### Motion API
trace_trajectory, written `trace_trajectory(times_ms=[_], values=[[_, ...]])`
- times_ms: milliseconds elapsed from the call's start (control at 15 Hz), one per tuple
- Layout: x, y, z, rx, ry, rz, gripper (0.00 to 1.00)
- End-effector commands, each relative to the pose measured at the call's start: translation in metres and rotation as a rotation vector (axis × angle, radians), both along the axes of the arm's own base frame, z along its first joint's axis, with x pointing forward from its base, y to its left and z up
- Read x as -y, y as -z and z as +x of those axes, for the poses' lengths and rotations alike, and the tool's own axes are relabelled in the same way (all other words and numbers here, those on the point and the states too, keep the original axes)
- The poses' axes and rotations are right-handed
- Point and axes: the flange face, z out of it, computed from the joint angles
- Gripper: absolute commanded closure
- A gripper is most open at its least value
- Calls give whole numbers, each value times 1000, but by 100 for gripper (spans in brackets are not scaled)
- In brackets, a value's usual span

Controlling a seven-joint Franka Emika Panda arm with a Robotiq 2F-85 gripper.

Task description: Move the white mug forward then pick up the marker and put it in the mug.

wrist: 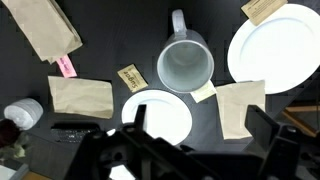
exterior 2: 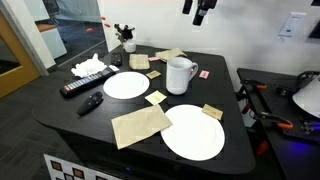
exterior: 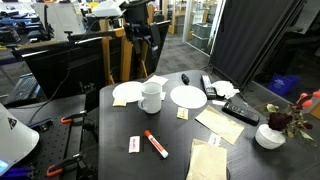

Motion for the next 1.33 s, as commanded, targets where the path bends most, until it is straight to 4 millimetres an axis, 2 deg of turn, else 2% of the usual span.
trace_trajectory(times_ms=[0, 467, 733, 1000, 1267], values=[[14, -15, -28, 10, 195, 39, 0], [43, -10, -60, 16, 564, 109, 0], [63, -4, -70, 20, 774, 153, 0], [86, 3, -72, 27, 981, 176, 0], [112, 14, -64, 29, 1197, 189, 0]])
